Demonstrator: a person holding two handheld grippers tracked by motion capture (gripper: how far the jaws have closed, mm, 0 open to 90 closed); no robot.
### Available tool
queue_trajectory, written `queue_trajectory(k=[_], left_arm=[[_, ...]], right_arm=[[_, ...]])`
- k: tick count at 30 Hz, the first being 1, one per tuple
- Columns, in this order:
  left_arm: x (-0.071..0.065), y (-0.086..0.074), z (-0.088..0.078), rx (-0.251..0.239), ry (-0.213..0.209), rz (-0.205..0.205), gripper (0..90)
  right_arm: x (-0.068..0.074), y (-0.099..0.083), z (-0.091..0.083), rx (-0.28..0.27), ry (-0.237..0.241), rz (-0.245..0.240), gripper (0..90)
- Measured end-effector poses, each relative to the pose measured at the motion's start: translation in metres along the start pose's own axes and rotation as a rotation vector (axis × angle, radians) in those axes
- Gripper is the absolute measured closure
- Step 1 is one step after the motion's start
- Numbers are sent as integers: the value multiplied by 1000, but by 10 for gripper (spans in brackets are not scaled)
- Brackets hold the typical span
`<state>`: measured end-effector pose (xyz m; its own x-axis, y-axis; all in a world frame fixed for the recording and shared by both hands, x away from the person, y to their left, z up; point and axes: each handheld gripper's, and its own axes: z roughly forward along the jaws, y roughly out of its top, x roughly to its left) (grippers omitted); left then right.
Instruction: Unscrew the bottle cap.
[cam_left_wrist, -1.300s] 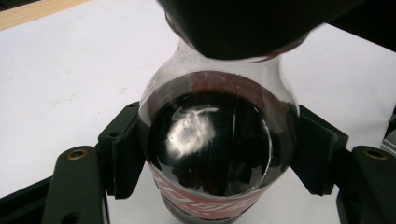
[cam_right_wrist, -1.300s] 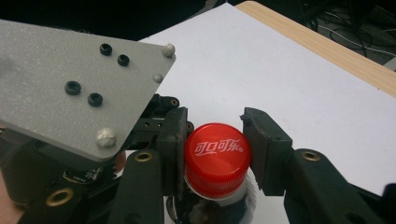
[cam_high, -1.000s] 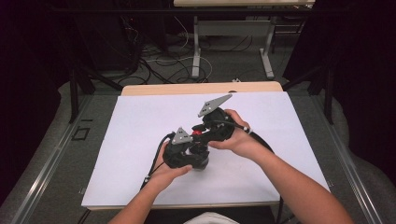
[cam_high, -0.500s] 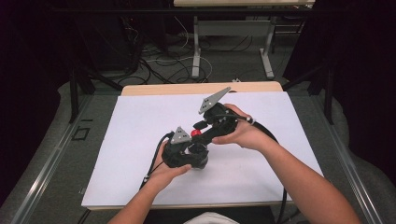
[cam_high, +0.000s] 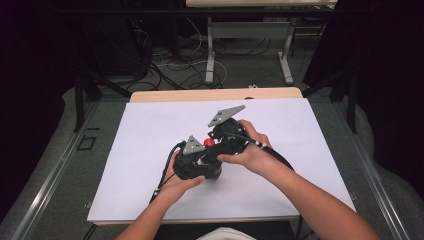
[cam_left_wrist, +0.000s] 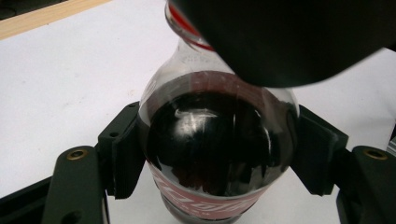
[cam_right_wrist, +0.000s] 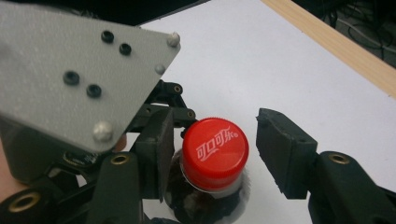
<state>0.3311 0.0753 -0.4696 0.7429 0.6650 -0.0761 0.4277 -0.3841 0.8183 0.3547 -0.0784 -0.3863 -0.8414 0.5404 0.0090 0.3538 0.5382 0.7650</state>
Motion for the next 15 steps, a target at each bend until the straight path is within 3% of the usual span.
queue_trajectory(k=[3,5,9,12,15], left_arm=[[0,0,0,0,1,1,300],[0,0,0,3,0,2,300],[-1,0,-1,2,-5,7,300],[0,1,-2,5,-18,15,301],[-1,1,-2,4,-20,16,300]], right_arm=[[1,0,0,-2,-12,10,477],[1,1,0,23,12,15,577],[-3,2,-1,35,49,-29,602],[-14,4,-1,40,146,-84,608],[-28,6,0,40,268,-178,608]])
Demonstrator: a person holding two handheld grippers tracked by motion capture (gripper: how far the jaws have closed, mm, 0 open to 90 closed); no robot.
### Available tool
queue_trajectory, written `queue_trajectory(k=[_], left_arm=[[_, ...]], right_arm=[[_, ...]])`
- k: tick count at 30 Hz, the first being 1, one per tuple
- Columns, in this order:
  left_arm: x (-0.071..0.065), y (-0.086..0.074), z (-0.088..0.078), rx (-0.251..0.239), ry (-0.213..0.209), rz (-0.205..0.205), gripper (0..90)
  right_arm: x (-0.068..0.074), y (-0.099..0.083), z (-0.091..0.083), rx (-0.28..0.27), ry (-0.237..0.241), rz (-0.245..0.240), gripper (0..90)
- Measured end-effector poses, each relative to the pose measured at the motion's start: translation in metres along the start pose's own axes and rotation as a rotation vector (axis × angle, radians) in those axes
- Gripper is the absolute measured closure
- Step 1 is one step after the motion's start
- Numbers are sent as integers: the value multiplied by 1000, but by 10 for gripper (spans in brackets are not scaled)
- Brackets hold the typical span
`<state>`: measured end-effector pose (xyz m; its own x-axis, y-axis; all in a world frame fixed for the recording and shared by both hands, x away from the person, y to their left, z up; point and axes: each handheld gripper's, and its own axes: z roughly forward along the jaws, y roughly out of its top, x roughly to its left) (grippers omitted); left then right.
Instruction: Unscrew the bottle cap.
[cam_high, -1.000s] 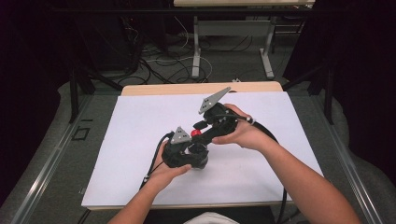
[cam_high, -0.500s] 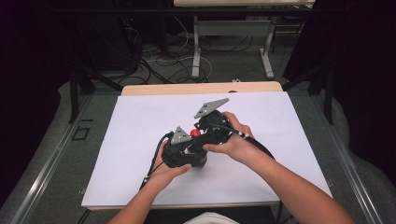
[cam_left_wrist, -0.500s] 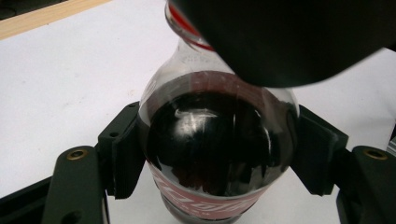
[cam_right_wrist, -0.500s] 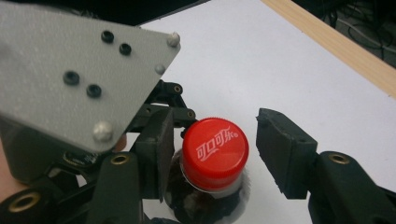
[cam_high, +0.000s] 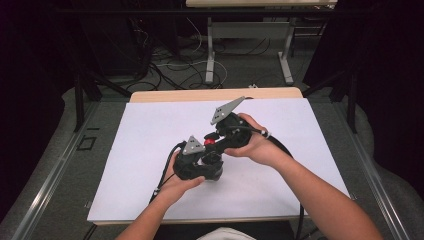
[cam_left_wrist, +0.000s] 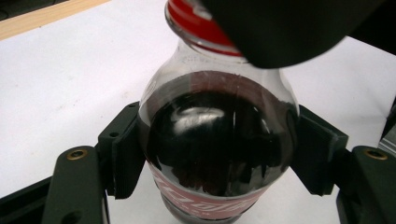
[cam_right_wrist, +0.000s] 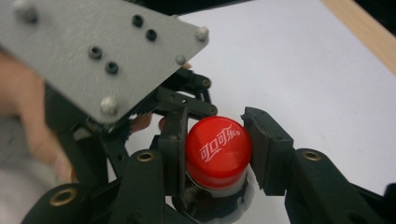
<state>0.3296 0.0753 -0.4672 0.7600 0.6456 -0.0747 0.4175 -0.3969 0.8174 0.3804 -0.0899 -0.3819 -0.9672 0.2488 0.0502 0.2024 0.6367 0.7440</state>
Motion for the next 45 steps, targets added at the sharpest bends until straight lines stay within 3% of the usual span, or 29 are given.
queue_trajectory(k=[2,3,5,6,11,16,18,22,28,34,42,45], left_arm=[[0,0,0,-1,1,4,300],[0,0,0,-1,1,-1,301],[1,0,0,-2,-1,-5,301],[1,0,0,-1,9,-8,301],[3,0,-1,-13,13,-24,301],[2,0,-2,-10,14,-28,301],[2,0,-2,-3,21,-17,300],[1,0,-1,-9,8,-13,301],[1,0,-1,-6,8,-11,301],[-1,1,-1,-4,3,1,300],[-1,1,-1,-2,-4,6,301],[-2,2,-1,-5,-7,9,301]], right_arm=[[-6,-1,0,-6,57,-89,605],[-8,-1,0,-13,74,-106,600],[-7,-2,0,-30,37,-54,451],[-5,-3,-1,-28,25,-27,442],[12,-6,-4,-81,-86,34,440],[27,-10,-4,-107,-202,37,475],[31,-11,-2,-115,-211,63,496],[33,-11,1,-115,-230,54,514],[25,-8,6,-116,-178,31,528],[15,-4,8,-97,-112,21,604],[-3,4,4,-19,39,-116,614],[-4,5,3,-21,73,-146,611]])
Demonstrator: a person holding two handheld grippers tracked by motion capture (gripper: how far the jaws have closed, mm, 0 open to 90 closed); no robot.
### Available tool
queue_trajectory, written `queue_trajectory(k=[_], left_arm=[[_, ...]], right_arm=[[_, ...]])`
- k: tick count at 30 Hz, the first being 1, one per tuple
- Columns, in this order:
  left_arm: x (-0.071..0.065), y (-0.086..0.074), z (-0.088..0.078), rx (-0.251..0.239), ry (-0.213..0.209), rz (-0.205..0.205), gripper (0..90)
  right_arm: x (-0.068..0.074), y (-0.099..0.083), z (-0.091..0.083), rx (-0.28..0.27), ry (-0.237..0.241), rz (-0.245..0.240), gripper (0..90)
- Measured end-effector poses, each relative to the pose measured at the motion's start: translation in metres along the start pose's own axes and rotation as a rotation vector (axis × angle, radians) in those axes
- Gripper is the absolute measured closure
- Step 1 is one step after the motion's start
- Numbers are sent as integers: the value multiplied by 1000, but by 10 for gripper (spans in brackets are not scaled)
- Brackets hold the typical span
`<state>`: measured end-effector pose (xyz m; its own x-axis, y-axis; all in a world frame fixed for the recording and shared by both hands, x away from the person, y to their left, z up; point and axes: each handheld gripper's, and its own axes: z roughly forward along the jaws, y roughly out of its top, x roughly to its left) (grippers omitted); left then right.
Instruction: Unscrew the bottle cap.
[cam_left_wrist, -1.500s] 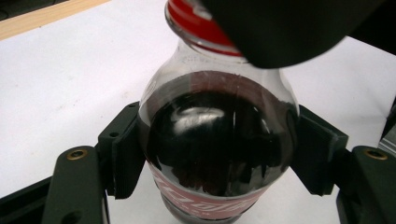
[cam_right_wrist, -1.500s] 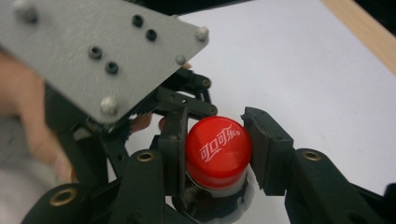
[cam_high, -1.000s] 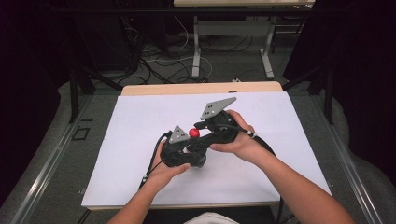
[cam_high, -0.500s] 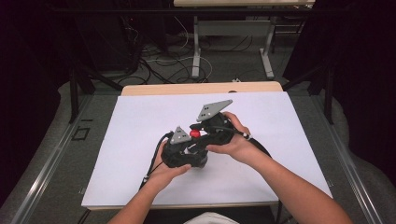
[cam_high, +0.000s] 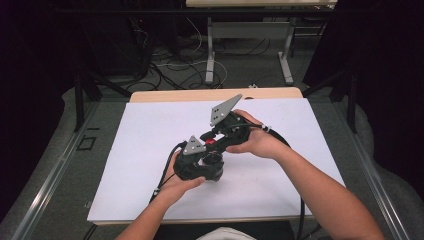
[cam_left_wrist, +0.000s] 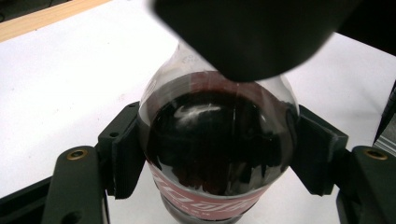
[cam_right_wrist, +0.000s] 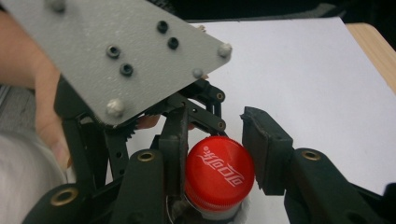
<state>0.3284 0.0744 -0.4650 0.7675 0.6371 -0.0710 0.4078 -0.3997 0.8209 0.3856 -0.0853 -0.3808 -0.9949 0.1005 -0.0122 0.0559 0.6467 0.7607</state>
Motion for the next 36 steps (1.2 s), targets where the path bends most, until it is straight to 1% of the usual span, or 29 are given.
queue_trajectory(k=[1,2,3,5,6,8,9,10,13,14,15,16,17,18,19,20,21,24,25,27,28,29,30,31,32,33,34,35,36], left_arm=[[0,0,0,1,-1,-2,301],[1,-1,0,1,-3,-10,301],[2,-1,-1,14,2,-10,301],[4,-1,-1,9,6,-8,300],[5,-1,-1,9,10,-13,301],[6,-1,-1,5,14,-23,300],[6,-1,-2,6,17,-21,300],[6,-1,-1,-1,22,-34,300],[6,-1,-1,-3,27,-43,301],[5,-1,-1,-3,25,-46,300],[6,-1,-1,-4,30,-36,301],[6,-1,-1,-3,27,-31,300],[5,-1,-2,-2,25,-30,301],[5,-1,-2,-2,24,-29,301],[5,-1,-2,-4,24,-28,300],[5,-1,-2,-5,25,-26,301],[4,-1,-2,-6,26,-30,300],[4,-1,-1,-3,20,-21,301],[3,-1,-1,-2,19,-24,300],[3,-1,0,-1,18,-22,300],[3,-1,0,1,14,-22,300],[3,-1,0,-3,11,-23,300],[3,-1,0,2,11,-24,300],[4,-1,0,8,13,-14,300],[4,-1,-1,12,13,-16,301],[4,-1,0,7,17,-15,301],[3,-1,0,9,13,-10,301],[3,-2,1,7,12,-14,300],[2,-2,1,7,5,-18,300]], right_arm=[[-1,0,-1,4,1,-17,601],[0,0,-1,-2,-17,-13,522],[2,0,-2,-15,-47,8,456],[4,1,-6,-26,-81,25,418],[6,1,-7,-36,-111,51,404],[11,0,-10,-27,-164,116,405],[13,0,-11,-22,-188,161,405],[16,-1,-11,-35,-221,174,405],[24,-3,-10,-47,-246,230,430],[26,-4,-8,-47,-254,226,439],[28,-4,-7,-35,-252,232,454],[29,-4,-6,-38,-254,211,483],[31,-3,-4,-42,-259,207,495],[32,-3,-3,-36,-268,199,496],[34,-2,-2,-35,-285,205,501],[34,-1,-2,-26,-279,195,509],[33,-1,0,-31,-282,189,514],[32,0,2,-28,-269,191,519],[30,1,4,-29,-263,181,525],[26,1,5,-20,-219,182,536],[24,1,5,-27,-218,181,570],[21,2,5,-15,-204,177,596],[19,2,4,-11,-188,172,606],[16,2,4,-13,-171,171,608],[13,2,3,-6,-147,158,610],[10,2,3,-6,-132,132,611],[8,2,2,8,-100,106,611],[5,3,3,10,-80,71,611],[3,3,2,18,-48,42,612]])
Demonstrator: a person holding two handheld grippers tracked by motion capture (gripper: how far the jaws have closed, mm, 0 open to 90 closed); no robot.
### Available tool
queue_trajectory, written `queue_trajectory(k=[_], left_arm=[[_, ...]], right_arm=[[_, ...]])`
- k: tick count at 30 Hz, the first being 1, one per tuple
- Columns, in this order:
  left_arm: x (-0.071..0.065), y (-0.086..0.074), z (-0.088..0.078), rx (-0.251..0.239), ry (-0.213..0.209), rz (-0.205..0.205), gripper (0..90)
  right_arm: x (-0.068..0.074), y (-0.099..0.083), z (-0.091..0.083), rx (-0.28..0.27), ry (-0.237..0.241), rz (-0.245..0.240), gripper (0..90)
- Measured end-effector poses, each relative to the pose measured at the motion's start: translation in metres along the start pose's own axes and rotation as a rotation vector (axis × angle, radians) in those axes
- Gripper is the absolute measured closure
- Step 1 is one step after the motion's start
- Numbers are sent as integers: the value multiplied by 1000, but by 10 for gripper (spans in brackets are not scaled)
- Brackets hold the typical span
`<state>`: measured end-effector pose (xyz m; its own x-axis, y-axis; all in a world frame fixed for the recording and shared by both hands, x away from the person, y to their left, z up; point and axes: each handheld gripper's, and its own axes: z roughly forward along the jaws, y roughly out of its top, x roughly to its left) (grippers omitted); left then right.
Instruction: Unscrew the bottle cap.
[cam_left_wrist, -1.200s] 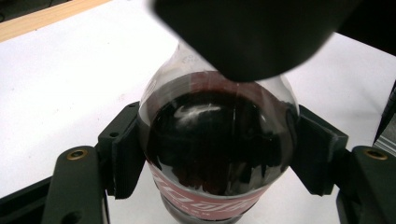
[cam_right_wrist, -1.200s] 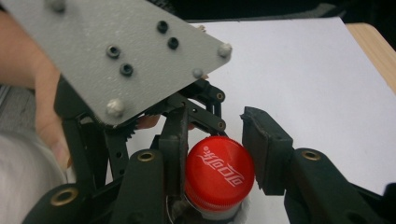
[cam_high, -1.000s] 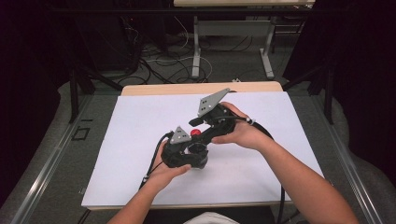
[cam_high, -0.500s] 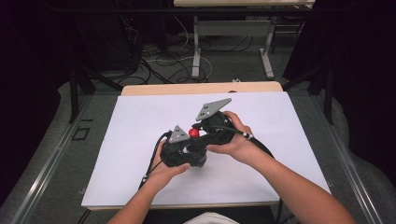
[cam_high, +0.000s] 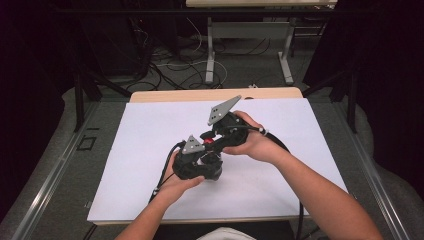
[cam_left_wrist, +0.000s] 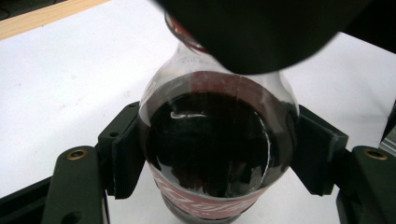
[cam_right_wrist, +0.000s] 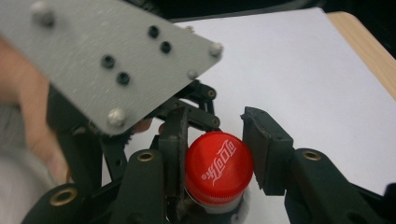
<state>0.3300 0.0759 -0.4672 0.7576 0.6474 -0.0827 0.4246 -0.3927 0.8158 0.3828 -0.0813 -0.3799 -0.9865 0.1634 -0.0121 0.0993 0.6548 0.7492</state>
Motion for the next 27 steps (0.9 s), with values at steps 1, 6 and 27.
queue_trajectory(k=[1,6,27], left_arm=[[0,0,0,1,-2,5,301],[0,1,-1,1,-1,10,301],[3,0,-1,-14,20,-8,301]], right_arm=[[-3,0,0,0,23,-29,612],[-11,-2,-2,-9,90,-63,572],[30,-4,4,-29,-217,182,470]])
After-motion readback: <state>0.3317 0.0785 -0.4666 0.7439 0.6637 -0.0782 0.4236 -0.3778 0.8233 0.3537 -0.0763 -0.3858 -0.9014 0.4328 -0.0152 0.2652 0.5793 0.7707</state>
